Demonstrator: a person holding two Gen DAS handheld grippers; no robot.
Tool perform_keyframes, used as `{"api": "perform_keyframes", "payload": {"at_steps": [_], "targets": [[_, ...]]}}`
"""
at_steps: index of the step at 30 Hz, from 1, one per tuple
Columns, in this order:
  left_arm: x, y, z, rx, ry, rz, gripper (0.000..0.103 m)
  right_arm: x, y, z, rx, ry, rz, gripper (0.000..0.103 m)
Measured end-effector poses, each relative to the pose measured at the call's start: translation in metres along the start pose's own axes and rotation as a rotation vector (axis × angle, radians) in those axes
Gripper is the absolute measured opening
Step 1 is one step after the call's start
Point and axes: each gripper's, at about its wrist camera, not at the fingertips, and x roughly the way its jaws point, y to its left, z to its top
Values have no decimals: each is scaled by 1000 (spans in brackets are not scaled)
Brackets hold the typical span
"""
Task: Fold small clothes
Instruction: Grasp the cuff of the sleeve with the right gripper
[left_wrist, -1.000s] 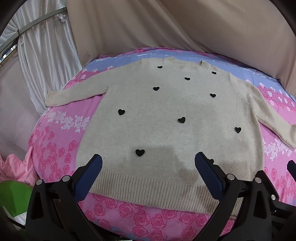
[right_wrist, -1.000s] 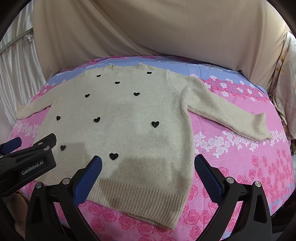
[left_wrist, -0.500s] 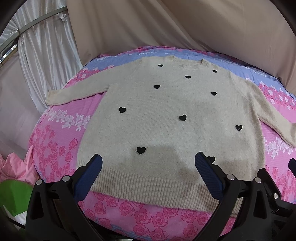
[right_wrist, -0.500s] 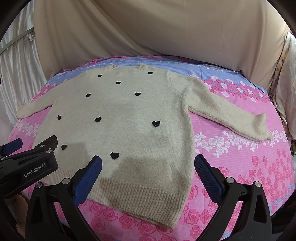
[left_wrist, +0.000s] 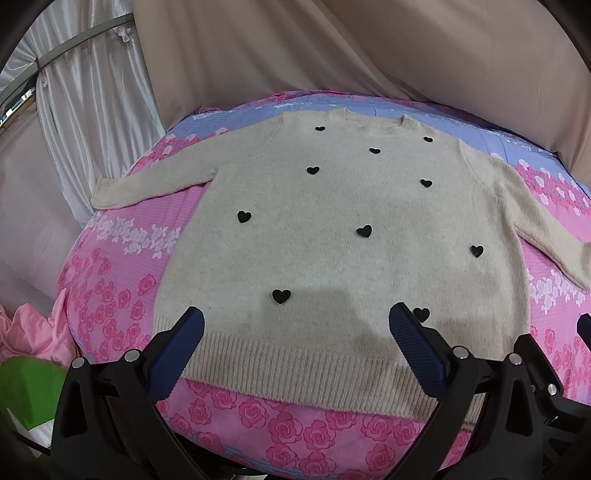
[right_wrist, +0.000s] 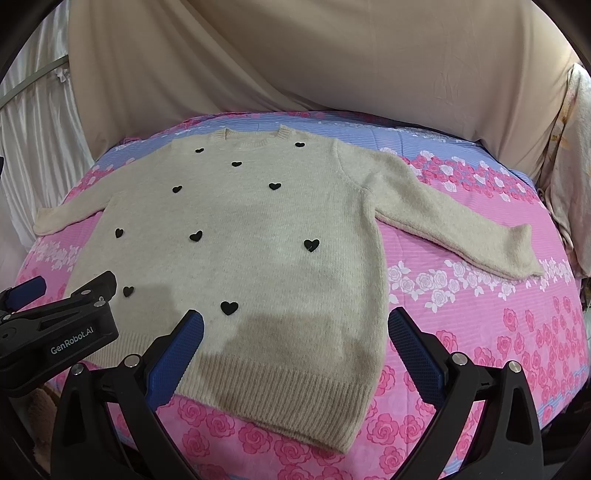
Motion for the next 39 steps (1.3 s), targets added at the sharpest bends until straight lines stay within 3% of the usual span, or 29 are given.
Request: {"api": "perform_keyframes", "payload": {"at_steps": [11, 16, 20, 25, 28, 31, 34, 39], "targets": [[3, -4, 0, 8, 16, 3, 98, 0, -2, -8, 3, 4, 0, 98], [6, -9, 0, 5, 29, -4, 98, 5, -23, -8, 45, 23, 6, 98], [6, -18, 0, -13, 30, -35, 98, 17, -78, -5, 138, 24, -31, 97], [2, -41, 4, -3, 0, -54, 98, 29, -207, -6, 359, 6, -205, 95], [3, -62, 8, 23, -5, -38, 98, 32, -282, -10, 506, -3, -251, 92], [7, -79, 11, 27, 10, -34, 98, 33, -316, -8, 524, -14, -287, 92], [9, -96, 15, 45, 19, -24, 98, 31, -311, -1, 505, -23, -236, 92], [11, -108, 20, 55, 20, -14, 98, 25, -217, 8, 354, 1, -86, 92]]}}
